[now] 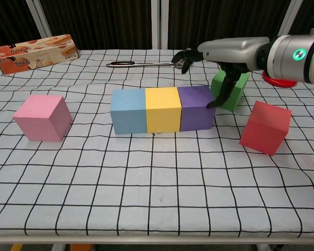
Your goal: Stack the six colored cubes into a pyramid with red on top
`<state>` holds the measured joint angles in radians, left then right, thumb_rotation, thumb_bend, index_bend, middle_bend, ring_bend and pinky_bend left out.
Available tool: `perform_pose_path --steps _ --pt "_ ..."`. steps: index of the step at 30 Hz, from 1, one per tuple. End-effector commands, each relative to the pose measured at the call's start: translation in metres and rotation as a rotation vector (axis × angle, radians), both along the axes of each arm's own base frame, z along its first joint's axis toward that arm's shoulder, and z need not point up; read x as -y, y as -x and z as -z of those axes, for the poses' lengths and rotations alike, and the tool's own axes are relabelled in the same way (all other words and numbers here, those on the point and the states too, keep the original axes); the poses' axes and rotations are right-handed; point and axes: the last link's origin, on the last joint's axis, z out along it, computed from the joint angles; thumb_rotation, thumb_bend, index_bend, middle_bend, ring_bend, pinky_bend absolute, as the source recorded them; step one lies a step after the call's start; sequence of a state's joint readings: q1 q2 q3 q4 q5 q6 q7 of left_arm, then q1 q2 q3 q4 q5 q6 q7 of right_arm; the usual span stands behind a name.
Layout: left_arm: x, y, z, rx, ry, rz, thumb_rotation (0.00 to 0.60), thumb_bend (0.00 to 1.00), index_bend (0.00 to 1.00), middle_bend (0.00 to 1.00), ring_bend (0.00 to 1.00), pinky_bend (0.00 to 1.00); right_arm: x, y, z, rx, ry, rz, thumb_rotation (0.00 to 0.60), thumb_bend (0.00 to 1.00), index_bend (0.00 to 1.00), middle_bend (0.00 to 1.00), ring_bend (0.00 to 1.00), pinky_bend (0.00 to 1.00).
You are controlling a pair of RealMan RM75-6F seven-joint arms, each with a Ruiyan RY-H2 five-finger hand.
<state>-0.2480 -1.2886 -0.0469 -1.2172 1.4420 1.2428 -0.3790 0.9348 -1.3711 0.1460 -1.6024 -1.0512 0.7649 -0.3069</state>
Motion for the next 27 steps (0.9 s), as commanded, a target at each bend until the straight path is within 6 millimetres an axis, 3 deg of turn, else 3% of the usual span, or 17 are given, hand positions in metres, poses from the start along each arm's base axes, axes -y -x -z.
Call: perform_pose_path --steps 1,8,14,20,27 --pt "-0.002 -0.005 0.001 0.001 0.005 0.011 0.6 0.0 0.04 0.03 0.0 0.07 0.001 0.001 -0.029 0.002 0.068 -0.02 0.6 0.1 0.0 0.14 0.0 0.0" --pt "-0.008 -0.019 0.009 -0.006 0.037 0.05 0.6 0.0 0.04 0.03 0.0 0.07 0.014 0.028 -0.059 -0.005 0.15 0.075 0.6 0.1 0.0 0.14 0.0 0.0" --pt "-0.009 -0.028 0.017 -0.018 0.075 0.077 0.6 0.0 0.04 0.02 0.0 0.07 0.025 0.049 -0.065 -0.064 0.173 0.11 0.6 0.1 0.0 0.14 0.0 0.0" --pt "-0.008 -0.03 0.022 -0.018 0.09 0.077 0.6 0.0 0.04 0.03 0.0 0.07 0.033 0.066 -0.054 -0.099 0.173 0.174 0.6 0.1 0.0 0.15 0.0 0.0" --pt "-0.006 -0.026 0.022 -0.019 0.098 0.069 0.6 0.0 0.04 0.03 0.0 0.07 0.037 0.069 -0.036 -0.061 0.207 0.229 0.6 0.08 0.0 0.18 0.0 0.0"
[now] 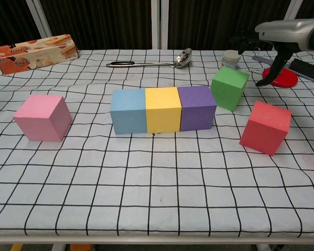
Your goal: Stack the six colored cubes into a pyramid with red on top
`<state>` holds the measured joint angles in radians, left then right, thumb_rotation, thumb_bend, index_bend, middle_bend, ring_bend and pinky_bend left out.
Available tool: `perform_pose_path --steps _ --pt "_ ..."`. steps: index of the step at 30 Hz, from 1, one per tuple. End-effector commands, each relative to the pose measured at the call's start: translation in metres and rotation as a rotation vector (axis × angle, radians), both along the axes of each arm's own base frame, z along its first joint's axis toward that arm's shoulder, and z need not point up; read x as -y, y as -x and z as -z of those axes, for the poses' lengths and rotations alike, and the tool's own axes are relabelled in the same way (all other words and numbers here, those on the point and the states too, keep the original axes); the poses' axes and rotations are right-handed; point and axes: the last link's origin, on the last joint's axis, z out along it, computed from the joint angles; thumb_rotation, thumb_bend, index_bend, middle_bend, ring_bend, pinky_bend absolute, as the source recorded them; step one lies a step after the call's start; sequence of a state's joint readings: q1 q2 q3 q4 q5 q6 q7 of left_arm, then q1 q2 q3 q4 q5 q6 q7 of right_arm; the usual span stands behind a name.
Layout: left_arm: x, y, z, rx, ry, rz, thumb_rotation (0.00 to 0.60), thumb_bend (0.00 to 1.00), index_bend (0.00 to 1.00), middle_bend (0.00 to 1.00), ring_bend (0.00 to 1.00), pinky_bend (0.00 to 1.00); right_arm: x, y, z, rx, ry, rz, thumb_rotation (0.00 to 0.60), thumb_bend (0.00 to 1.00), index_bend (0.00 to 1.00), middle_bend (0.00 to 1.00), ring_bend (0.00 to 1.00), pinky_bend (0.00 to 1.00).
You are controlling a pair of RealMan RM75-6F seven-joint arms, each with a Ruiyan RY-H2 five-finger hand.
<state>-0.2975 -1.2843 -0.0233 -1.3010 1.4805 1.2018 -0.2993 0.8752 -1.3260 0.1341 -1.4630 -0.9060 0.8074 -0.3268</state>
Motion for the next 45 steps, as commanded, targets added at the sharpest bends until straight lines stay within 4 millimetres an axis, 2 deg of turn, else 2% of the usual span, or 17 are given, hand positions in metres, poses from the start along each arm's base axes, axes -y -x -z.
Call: perform_pose_path --steps 1,12,17,25,32,40,45 --pt "0.001 0.001 -0.001 0.002 -0.001 -0.002 0.6 0.0 0.04 0.03 0.0 0.07 0.002 -0.001 0.008 0.032 0.026 0.028 0.6 0.08 0.0 0.18 0.0 0.0" --pt "0.003 0.009 -0.008 0.024 -0.016 -0.016 0.6 0.0 0.04 0.03 0.0 0.07 0.001 -0.025 0.02 0.195 0.101 0.149 0.6 0.07 0.0 0.19 0.0 0.0" --pt "0.004 0.013 -0.008 0.038 -0.016 -0.019 0.6 0.0 0.04 0.03 0.0 0.07 -0.004 -0.028 0.033 0.196 0.119 0.224 0.6 0.06 0.0 0.15 0.0 0.0" --pt "0.008 0.023 -0.011 0.049 -0.025 -0.04 0.6 0.0 0.04 0.02 0.0 0.07 -0.004 -0.032 0.052 0.179 0.134 0.265 0.6 0.06 0.0 0.14 0.0 0.0" --pt "0.008 0.027 -0.01 0.052 -0.019 -0.047 0.6 0.0 0.04 0.03 0.0 0.07 -0.002 -0.027 0.056 0.138 0.181 0.279 0.6 0.07 0.0 0.21 0.0 0.0" --pt "0.007 0.03 -0.01 0.047 -0.025 -0.051 0.6 0.0 0.04 0.03 0.0 0.07 -0.001 -0.023 0.064 0.119 0.159 0.319 0.6 0.06 0.0 0.29 0.0 0.0" --pt "0.007 0.029 -0.009 0.05 -0.022 -0.049 0.6 0.0 0.04 0.02 0.0 0.07 -0.001 -0.023 0.062 0.127 0.174 0.314 0.6 0.1 0.0 0.39 0.0 0.0"
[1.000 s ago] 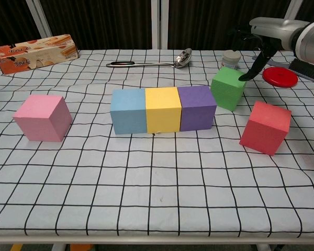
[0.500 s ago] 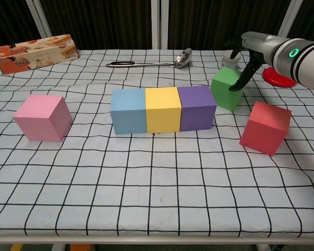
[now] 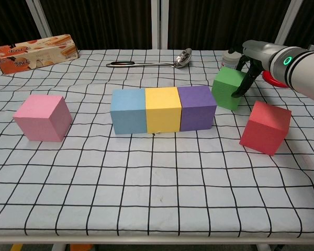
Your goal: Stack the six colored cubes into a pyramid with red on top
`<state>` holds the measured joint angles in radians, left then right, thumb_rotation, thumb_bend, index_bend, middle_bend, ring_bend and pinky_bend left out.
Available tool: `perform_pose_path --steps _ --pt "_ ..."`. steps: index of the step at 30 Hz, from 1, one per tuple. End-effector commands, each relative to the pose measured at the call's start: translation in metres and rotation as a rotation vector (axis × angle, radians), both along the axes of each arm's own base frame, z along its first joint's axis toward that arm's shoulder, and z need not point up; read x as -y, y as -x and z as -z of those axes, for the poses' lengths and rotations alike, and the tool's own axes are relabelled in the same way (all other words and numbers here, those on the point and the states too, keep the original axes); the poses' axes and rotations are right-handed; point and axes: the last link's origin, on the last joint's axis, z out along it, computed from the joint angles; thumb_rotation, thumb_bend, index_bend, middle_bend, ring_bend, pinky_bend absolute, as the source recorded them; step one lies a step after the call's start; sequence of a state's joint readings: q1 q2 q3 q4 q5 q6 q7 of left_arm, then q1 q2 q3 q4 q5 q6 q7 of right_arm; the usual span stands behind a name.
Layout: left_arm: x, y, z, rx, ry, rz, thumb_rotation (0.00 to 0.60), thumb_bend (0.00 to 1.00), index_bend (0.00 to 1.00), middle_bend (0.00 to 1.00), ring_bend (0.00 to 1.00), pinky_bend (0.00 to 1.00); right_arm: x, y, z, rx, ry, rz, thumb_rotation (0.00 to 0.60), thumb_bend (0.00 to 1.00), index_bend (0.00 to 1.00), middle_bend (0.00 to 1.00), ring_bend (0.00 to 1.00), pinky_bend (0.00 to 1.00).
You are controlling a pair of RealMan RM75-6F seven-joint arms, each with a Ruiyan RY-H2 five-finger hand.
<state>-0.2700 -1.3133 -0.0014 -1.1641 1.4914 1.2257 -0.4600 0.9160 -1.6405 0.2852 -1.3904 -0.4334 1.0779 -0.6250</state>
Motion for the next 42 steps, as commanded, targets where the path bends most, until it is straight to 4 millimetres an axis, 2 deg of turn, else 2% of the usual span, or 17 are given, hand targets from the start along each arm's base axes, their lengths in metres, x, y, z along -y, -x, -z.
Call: perform_pose_path --steps 1,4,9,16,19,22,25,33,42 --pt "0.0 -0.001 0.0 0.002 0.0 0.001 0.6 0.0 0.04 0.03 0.0 0.07 0.0 -0.001 -0.002 0.005 0.017 -0.008 0.6 0.11 0.0 0.4 0.0 0.0" --pt "0.0 -0.002 0.0 0.002 0.002 0.004 0.6 0.0 0.04 0.02 0.0 0.07 -0.001 -0.001 -0.007 0.006 0.044 -0.022 0.6 0.17 0.0 0.44 0.0 0.0" --pt "-0.001 -0.003 0.0 -0.001 0.008 0.005 0.6 0.0 0.04 0.03 0.0 0.07 -0.001 -0.005 -0.025 0.036 0.064 -0.054 0.6 0.28 0.0 0.44 0.0 0.0" --pt "-0.004 -0.009 0.0 -0.005 0.018 0.009 0.6 0.0 0.04 0.02 0.0 0.07 0.0 -0.028 -0.068 0.17 -0.023 -0.195 0.6 0.28 0.0 0.42 0.0 0.0" --pt "-0.006 -0.013 0.0 -0.006 0.015 0.016 0.6 0.0 0.04 0.03 0.0 0.07 0.002 -0.04 -0.086 0.147 -0.069 -0.289 0.6 0.29 0.0 0.42 0.0 0.0" --pt "-0.007 -0.018 0.0 0.008 0.009 0.019 0.6 0.0 0.04 0.03 0.0 0.07 -0.001 -0.052 -0.094 0.09 -0.148 -0.405 0.6 0.29 0.0 0.4 0.0 0.0" --pt "-0.008 -0.021 0.001 0.017 0.008 0.022 0.6 0.0 0.04 0.03 0.0 0.07 -0.003 -0.062 -0.094 0.067 -0.213 -0.488 0.6 0.28 0.0 0.38 0.0 0.0" --pt "-0.007 -0.021 -0.001 0.031 0.013 0.017 0.6 0.0 0.04 0.02 0.0 0.07 -0.014 -0.074 -0.072 0.047 -0.33 -0.627 0.6 0.29 0.0 0.33 0.0 0.0" --pt "-0.006 -0.017 -0.001 0.047 0.015 0.009 0.6 0.0 0.04 0.03 0.0 0.07 -0.017 -0.076 -0.056 0.043 -0.347 -0.658 0.6 0.28 0.0 0.33 0.0 0.0"
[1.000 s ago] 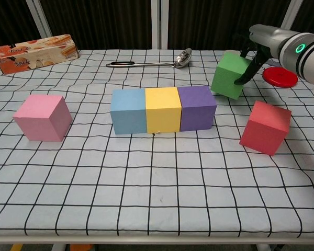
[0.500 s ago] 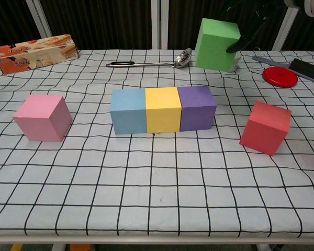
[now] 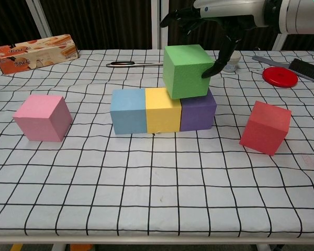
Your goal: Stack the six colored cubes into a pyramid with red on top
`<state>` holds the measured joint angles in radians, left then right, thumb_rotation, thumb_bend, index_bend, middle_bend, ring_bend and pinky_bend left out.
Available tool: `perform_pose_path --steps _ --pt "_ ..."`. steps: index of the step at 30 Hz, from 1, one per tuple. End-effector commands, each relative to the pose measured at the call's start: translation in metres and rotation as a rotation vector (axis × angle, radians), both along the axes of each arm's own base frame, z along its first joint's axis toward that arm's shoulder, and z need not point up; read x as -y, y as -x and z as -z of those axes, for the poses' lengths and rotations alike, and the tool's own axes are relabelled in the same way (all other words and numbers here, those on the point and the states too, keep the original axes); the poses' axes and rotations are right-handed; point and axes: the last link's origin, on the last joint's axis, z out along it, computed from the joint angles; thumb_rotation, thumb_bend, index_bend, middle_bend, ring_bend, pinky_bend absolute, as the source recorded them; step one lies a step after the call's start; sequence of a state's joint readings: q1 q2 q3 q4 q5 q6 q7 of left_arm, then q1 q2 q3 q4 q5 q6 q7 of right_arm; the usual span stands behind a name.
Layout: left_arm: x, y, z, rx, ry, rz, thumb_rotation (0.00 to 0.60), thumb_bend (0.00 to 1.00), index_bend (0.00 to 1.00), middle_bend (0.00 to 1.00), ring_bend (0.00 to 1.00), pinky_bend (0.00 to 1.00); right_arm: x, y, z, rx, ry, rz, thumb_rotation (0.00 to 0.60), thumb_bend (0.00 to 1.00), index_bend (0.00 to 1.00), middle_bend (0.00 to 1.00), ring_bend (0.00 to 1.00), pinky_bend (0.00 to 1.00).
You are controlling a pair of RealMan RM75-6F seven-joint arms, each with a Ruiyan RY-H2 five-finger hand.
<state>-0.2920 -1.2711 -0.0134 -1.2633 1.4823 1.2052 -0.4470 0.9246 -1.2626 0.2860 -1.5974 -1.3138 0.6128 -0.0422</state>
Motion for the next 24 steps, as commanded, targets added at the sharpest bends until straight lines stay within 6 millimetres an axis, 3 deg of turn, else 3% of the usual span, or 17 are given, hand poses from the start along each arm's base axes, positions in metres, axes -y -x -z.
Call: perform_pose_path --steps 1,24 --pt "0.0 0.001 0.0 0.005 -0.002 0.0 0.6 0.0 0.04 0.02 0.0 0.07 -0.001 0.0 0.004 -0.002 0.007 -0.001 0.6 0.28 0.0 0.33 0.0 0.0" --pt "0.005 0.009 -0.003 0.032 -0.008 -0.01 0.6 0.0 0.04 0.03 0.0 0.07 -0.015 -0.01 0.019 -0.031 0.061 0.074 0.6 0.27 0.0 0.35 0.0 0.0"
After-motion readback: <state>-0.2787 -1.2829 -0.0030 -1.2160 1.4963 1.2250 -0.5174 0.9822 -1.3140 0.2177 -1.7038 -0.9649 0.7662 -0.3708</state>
